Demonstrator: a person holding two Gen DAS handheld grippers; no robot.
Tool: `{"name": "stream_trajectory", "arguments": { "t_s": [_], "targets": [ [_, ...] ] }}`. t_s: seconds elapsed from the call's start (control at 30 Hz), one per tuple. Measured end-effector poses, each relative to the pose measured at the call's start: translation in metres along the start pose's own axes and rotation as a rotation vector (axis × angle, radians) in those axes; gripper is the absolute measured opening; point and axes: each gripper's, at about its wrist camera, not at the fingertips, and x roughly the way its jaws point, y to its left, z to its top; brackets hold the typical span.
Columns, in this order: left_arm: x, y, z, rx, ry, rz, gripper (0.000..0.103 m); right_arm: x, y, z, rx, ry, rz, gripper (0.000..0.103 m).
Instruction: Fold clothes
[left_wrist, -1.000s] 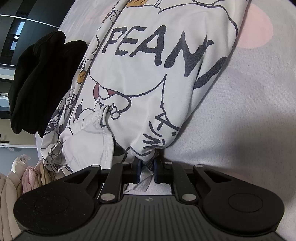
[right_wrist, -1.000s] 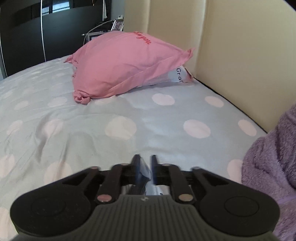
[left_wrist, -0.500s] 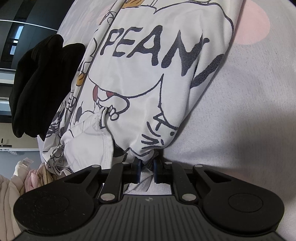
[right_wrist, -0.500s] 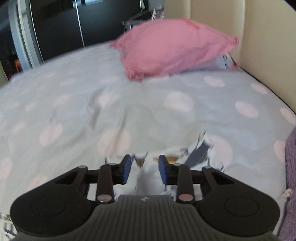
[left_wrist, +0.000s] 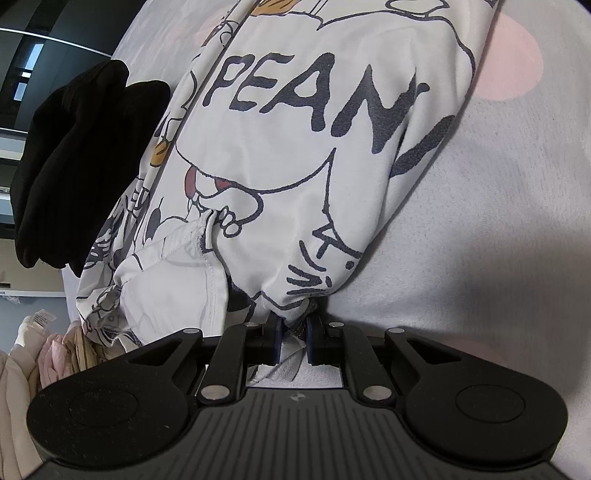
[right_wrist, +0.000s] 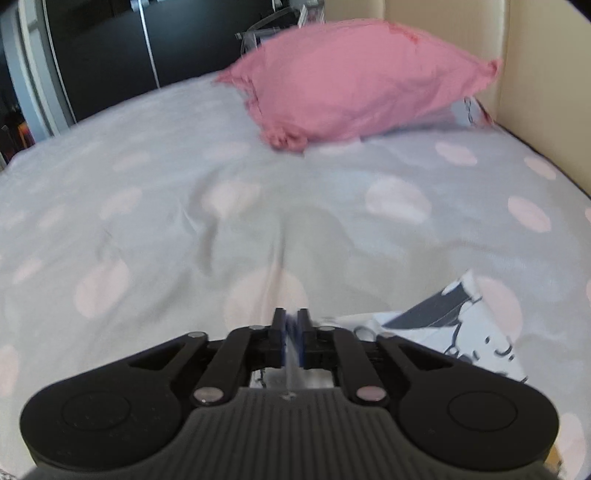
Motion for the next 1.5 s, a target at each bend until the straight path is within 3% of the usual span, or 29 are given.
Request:
{"name": "stream_trajectory", "arguments": {
  "t_s": [0.03, 0.07, 0.1, 0.23, 0.33, 0.5, 0.67, 0.87, 0.97, 1.17, 1.37, 1.43, 1.5],
  "targets": [
    [0.001, 0.001, 0.000, 0.001, -0.003, 0.001, 0.009, 0.000, -0.001, -0.003, 0.008, -0.001, 0.022, 0.020],
    [0.002, 0.003, 0.001, 0.002, -0.005, 0.002, 0.009, -0.002, -0.002, -0.004, 0.017, -0.010, 0.034, 0.039],
    [0.003, 0.005, 0.002, 0.001, -0.005, 0.001, 0.009, -0.008, -0.005, -0.005, 0.021, -0.039, 0.035, 0.042],
    [0.006, 0.011, 0.004, -0.003, -0.003, -0.011, 0.009, -0.047, -0.044, -0.006, 0.074, -0.162, 0.042, 0.042],
    [0.008, 0.016, 0.006, -0.005, -0.001, -0.021, 0.009, -0.080, -0.092, -0.021, 0.141, -0.199, -0.044, 0.042],
    [0.011, 0.021, 0.009, -0.006, 0.000, -0.033, 0.009, -0.142, -0.169, -0.083, 0.263, -0.235, -0.143, 0.042],
    [0.019, 0.034, 0.019, -0.012, 0.012, -0.047, 0.009, -0.183, -0.218, -0.145, 0.388, -0.225, -0.215, 0.042],
    [0.030, 0.047, 0.030, -0.014, 0.013, -0.050, 0.009, -0.216, -0.230, -0.197, 0.486, -0.256, -0.231, 0.041],
    [0.030, 0.062, 0.016, -0.002, 0.000, -0.047, 0.009, -0.225, -0.234, -0.205, 0.500, -0.286, -0.240, 0.041],
    [0.049, 0.086, 0.030, -0.004, 0.003, -0.033, 0.009, -0.251, -0.215, -0.226, 0.489, -0.378, -0.191, 0.025],
    [0.059, 0.111, 0.034, 0.000, 0.015, -0.035, 0.009, -0.239, -0.194, -0.258, 0.388, -0.267, -0.134, 0.021],
    [0.079, 0.121, 0.068, 0.026, 0.002, -0.036, 0.009, -0.238, -0.192, -0.269, 0.372, -0.244, -0.110, 0.021],
    [0.083, 0.129, 0.072, 0.027, 0.001, -0.034, 0.009, -0.236, -0.189, -0.277, 0.351, -0.232, -0.073, 0.025]
  ]
}}
